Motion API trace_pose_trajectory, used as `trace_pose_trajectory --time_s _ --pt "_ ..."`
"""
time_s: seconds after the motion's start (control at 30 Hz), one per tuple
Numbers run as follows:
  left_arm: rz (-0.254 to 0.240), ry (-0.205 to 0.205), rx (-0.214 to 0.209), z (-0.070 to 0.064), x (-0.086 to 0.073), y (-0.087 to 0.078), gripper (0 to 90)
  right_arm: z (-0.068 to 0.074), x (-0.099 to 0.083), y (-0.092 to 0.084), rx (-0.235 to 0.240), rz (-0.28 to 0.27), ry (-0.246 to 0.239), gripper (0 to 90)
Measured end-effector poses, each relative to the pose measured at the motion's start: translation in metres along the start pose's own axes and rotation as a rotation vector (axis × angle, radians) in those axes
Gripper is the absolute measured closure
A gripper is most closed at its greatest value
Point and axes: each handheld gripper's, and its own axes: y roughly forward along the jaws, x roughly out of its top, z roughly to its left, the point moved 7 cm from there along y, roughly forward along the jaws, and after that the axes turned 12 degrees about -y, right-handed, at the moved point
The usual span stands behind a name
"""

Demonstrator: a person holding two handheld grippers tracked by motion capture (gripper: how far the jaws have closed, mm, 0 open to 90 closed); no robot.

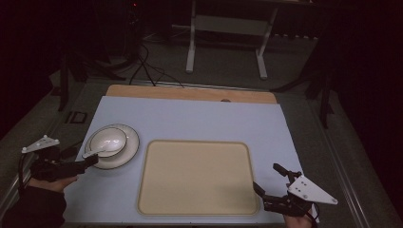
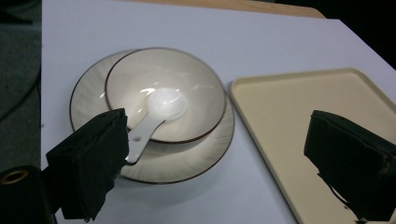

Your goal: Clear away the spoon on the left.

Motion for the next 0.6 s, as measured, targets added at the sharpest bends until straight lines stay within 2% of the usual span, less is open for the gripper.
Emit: trace_pose_trajectory --time_s 0.13,0.17,0.2,0.33,0.37,0.4,0.57,0.6 --pt "0.014 -0.061 0.009 0.015 -0.003 0.006 10.2 0.000 0.000 0.000 0.002 -0.002 0.000 11.8" --pt "0.014 -0.061 0.009 0.015 -0.003 0.006 11.9 0.000 0.000 0.000 0.002 -0.002 0.000 11.8" --pt "0.016 -0.085 0.021 0.021 -0.003 0.008 12.9 0.000 0.000 0.001 0.003 0.000 -0.001 11.8" --pt "0.021 -0.135 0.041 0.033 -0.004 0.011 15.3 0.001 0.000 0.001 0.005 0.003 -0.003 11.8" --pt "0.021 -0.135 0.041 0.033 -0.004 0.011 16.2 0.001 0.000 0.001 0.005 0.003 -0.003 11.8" --pt "0.035 -0.178 0.032 0.041 -0.004 0.013 19.8 0.001 -0.001 0.001 0.006 0.004 -0.004 11.8" --pt "0.044 -0.215 0.016 0.047 -0.004 0.016 26.5 0.001 -0.001 0.002 0.008 0.005 -0.004 11.8" --pt "0.044 -0.238 0.011 0.053 -0.005 0.018 26.5 0.001 -0.001 0.002 0.009 0.006 -0.004 11.8"
